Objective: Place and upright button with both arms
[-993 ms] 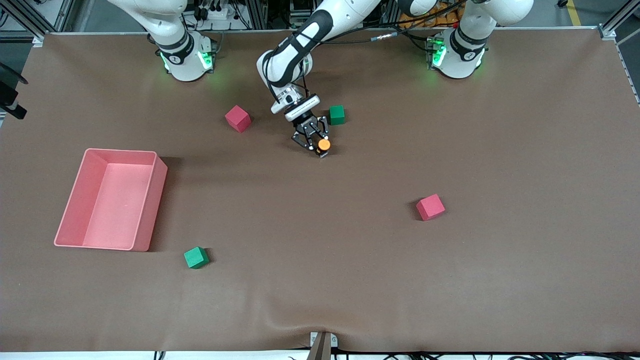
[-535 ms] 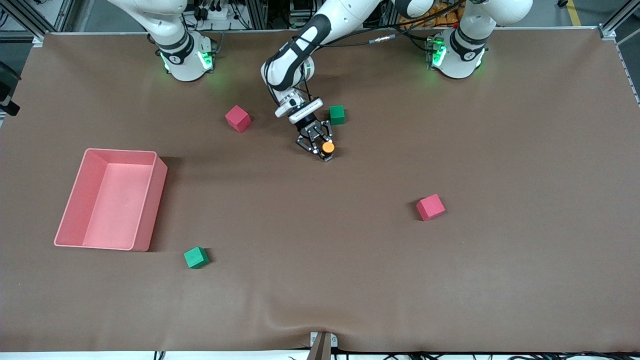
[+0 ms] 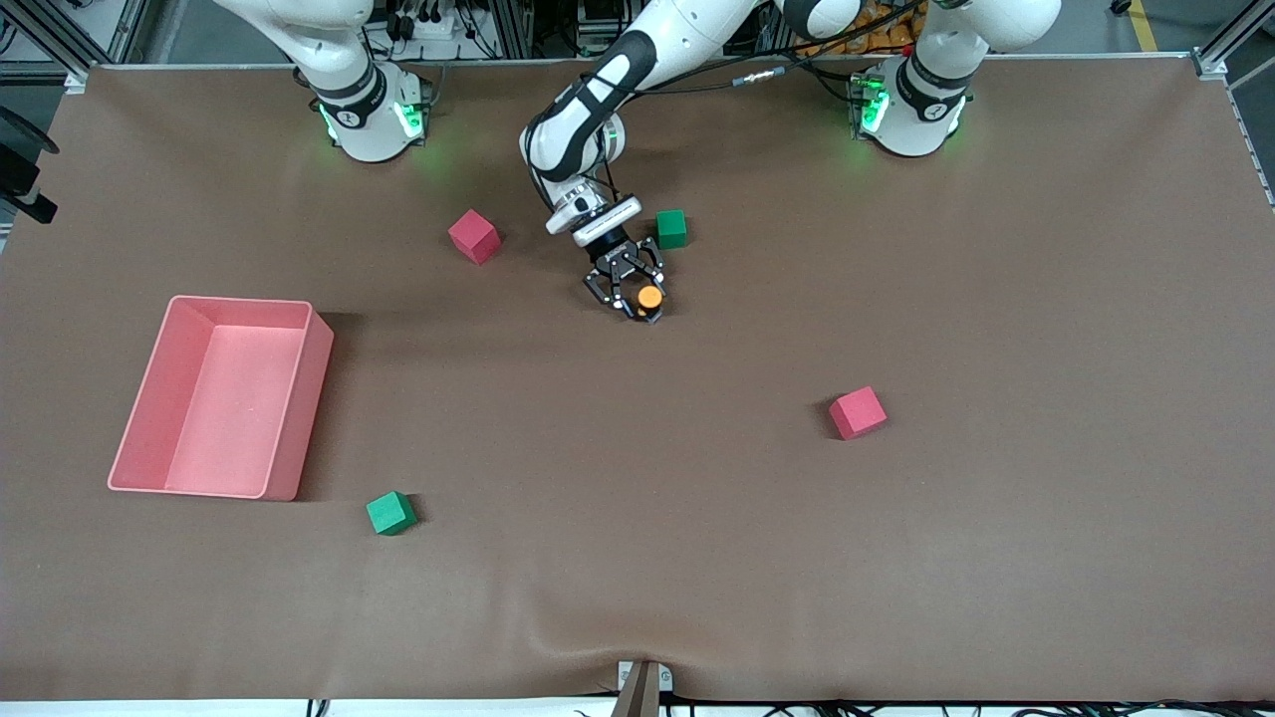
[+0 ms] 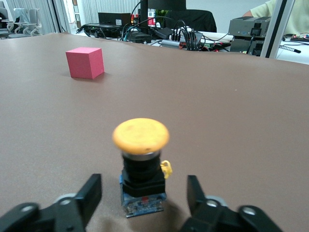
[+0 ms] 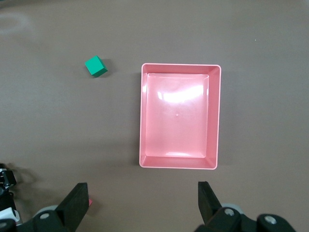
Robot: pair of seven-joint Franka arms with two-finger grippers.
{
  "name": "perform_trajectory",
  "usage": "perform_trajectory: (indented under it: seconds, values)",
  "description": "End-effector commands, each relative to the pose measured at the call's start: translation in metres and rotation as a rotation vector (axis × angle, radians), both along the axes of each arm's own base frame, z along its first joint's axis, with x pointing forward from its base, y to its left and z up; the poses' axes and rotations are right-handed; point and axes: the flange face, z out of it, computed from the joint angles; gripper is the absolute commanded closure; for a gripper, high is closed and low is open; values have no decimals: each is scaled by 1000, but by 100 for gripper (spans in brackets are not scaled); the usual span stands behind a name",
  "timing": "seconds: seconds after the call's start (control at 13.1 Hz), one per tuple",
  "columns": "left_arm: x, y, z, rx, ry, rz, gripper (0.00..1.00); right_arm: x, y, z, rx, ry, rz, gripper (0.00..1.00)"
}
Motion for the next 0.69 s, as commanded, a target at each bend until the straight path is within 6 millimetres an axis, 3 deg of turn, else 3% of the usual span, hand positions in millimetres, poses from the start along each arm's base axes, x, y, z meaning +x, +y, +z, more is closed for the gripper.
perform_trajectory:
  seconds: [0.0,0.15,0.31,0.38,0.53,0.61]
  values:
    - [-6,-9,7,16,-12,-21,0,-5,8,9,17,-10,8,0]
    - [-32,-22,24,-13,18,-35,0,-2,9,12,17,-27,5,0]
    - [-56,-23,46,51,107,7,0,3,9,18,15,-59,5,0]
    - [-60,-27,65,53,143,16,0,5,10,20,11,-80,8,0]
    - [-50,-32,117,58,259,20,0,6,9,19,12,-79,5,0]
    - [-28,-28,148,51,323,35,0,5,10,20,13,-79,7,0]
